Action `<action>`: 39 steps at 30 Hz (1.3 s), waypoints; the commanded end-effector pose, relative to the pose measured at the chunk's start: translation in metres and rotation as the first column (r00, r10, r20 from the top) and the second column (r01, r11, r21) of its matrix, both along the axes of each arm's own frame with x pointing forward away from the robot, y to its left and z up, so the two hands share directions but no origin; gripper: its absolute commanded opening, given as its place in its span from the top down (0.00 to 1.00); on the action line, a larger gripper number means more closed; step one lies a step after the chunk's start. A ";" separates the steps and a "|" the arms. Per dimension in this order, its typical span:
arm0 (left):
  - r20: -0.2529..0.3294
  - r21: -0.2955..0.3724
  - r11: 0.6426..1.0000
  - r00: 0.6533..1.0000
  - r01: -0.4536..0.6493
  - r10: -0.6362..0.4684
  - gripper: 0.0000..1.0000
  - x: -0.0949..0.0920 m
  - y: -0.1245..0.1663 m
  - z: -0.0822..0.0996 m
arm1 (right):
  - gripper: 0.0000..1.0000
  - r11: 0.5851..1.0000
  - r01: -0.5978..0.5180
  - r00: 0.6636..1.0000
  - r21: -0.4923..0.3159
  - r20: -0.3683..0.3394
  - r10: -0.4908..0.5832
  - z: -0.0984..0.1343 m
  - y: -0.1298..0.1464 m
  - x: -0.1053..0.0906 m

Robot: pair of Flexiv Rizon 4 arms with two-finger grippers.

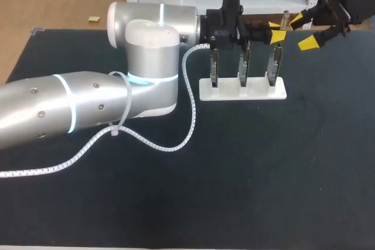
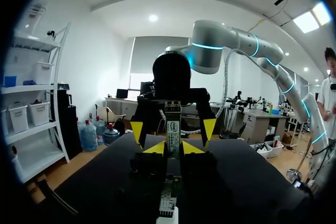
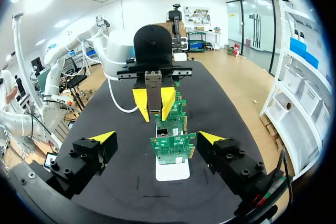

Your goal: Pick up the optical module with the left hand, and insert it into the network port with the right hand.

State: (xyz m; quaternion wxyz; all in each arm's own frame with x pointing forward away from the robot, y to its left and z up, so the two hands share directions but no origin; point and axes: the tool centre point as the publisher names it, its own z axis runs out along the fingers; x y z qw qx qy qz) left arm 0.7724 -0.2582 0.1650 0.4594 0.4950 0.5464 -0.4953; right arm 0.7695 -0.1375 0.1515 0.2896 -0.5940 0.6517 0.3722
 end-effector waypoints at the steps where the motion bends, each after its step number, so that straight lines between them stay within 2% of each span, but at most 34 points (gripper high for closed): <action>1: -0.001 0.004 1.000 1.000 -0.010 0.010 1.00 -0.002 0.000 0.000 | 0.00 1.000 0.004 1.000 -0.001 0.004 -0.004 0.000 0.000 -0.002; 19: -0.021 0.003 1.000 1.000 -0.009 0.009 1.00 -0.001 0.002 -0.003 | 0.00 1.000 0.004 1.000 -0.001 0.004 -0.004 0.000 0.000 -0.002; 39: -0.017 0.001 1.000 1.000 0.009 -0.009 1.00 -0.001 0.000 -0.005 | 0.00 1.000 0.004 1.000 -0.001 0.004 -0.004 0.000 0.000 -0.002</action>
